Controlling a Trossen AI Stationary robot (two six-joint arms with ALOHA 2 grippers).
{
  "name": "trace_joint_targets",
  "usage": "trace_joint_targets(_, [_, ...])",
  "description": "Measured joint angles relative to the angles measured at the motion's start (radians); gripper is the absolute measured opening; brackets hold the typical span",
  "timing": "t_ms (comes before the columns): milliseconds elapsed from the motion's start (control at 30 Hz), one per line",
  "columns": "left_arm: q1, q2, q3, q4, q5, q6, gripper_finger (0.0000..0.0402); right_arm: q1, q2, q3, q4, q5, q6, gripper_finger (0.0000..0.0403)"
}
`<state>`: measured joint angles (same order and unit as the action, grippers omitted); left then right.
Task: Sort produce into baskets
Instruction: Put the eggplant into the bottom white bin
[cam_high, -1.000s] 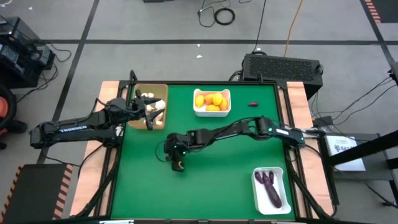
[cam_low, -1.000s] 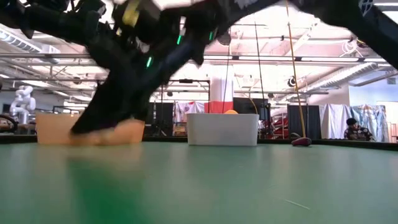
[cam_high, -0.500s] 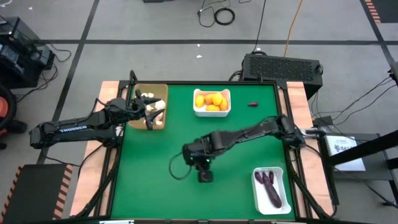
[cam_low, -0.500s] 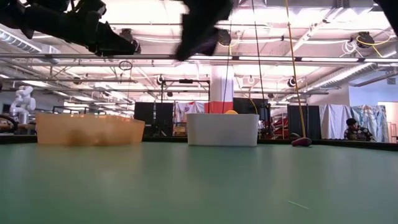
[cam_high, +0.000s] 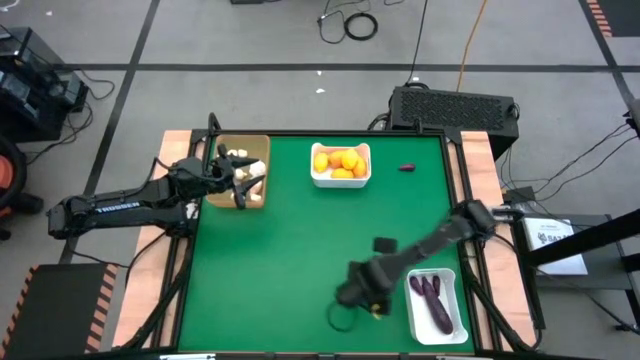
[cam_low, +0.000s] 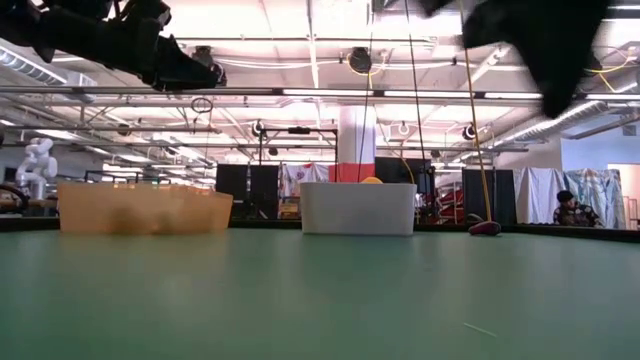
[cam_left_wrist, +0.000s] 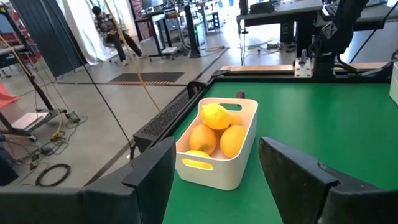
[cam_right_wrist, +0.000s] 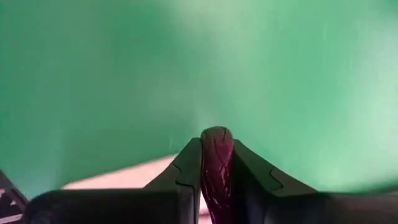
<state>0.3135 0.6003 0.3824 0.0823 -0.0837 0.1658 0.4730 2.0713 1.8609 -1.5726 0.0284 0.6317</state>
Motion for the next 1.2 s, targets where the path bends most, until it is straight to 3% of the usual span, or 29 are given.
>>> trace_joint_targets(133, [0.0, 0.0, 0.0, -0.002, 0.0, 0.0, 0.0239, 0.101, -0.11, -0.12, 0.021, 0.001, 0.198, 0.0056])
trace_joint_targets(367, [0.0, 0.0, 0.0, -0.002, 0.0, -0.002, 0.0239, 0.279, -0.317, -0.338, 0.023, 0.016, 0.7, 0.0057])
trace_joint_targets(500, [0.0, 0.0, 0.0, -0.002, 0.0, -0.003, 0.0239, 0.325, -0.376, -0.424, 0.028, 0.019, 0.937, 0.0066])
trace_joint_targets(967, [0.0, 0.0, 0.0, -0.002, 0.0, -0.003, 0.0239, 0.333, -0.385, -0.471, 0.07, -0.026, 0.95, 0.0167])
trace_joint_targets(1033, [0.0, 0.0, 0.0, -0.002, 0.0, -0.003, 0.0239, 0.325, -0.386, -0.471, 0.059, 0.02, 0.944, 0.0179])
trace_joint_targets(1200, [0.0, 0.0, 0.0, 0.011, 0.0, -0.003, 0.0239, 0.245, -0.43, -0.471, 0.008, 0.277, 0.896, 0.0194])
